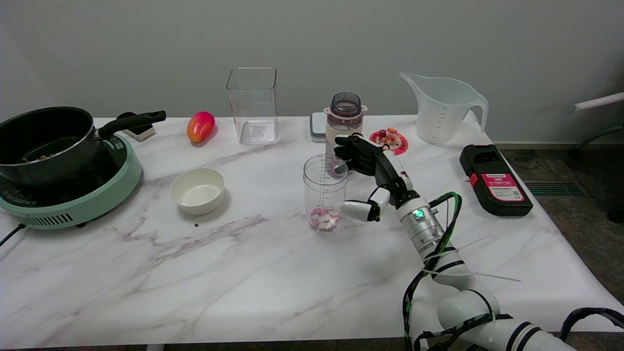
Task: Pick up the measuring cup.
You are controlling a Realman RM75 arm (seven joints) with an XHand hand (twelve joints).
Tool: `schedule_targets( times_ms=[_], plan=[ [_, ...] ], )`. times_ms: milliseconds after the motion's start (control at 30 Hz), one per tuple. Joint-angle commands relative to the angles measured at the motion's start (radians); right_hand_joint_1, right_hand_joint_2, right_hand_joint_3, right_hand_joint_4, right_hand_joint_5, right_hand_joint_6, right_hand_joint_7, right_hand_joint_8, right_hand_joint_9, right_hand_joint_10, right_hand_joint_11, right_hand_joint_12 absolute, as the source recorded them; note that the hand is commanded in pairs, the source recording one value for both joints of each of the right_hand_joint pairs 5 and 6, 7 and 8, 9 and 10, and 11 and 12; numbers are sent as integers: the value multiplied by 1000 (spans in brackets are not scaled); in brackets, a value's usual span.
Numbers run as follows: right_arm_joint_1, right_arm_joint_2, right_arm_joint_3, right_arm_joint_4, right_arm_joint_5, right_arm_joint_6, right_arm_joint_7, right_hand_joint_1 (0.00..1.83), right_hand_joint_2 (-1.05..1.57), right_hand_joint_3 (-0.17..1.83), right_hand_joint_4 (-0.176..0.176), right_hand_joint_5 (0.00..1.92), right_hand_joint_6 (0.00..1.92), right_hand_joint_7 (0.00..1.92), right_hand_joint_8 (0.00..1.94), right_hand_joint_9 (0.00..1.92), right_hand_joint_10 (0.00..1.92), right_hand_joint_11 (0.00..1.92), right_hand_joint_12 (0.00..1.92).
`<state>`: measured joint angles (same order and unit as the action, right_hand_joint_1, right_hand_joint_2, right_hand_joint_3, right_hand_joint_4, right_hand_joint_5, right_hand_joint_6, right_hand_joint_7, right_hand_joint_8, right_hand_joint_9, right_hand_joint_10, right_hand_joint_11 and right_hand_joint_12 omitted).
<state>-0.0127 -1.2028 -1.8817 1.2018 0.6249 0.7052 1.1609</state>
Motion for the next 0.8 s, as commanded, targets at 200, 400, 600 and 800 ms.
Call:
schedule_targets(
  times_ms=[200,400,600,800],
  plan=[
    [88,-26,-44,-98,-11,-6,33,1242,-644,1315,0,452,452,542,542,527,527,722,722],
    [117,-48,-60,-134,-16,-6,49,1241,-635,1281,0,454,454,540,540,525,525,716,716],
    [140,-59,-72,-141,-17,-6,49,1241,-619,1269,0,471,471,535,535,520,520,708,708],
    [153,-69,-84,-145,-18,-6,49,1241,-598,1250,0,490,490,541,541,518,518,702,702]
  ],
)
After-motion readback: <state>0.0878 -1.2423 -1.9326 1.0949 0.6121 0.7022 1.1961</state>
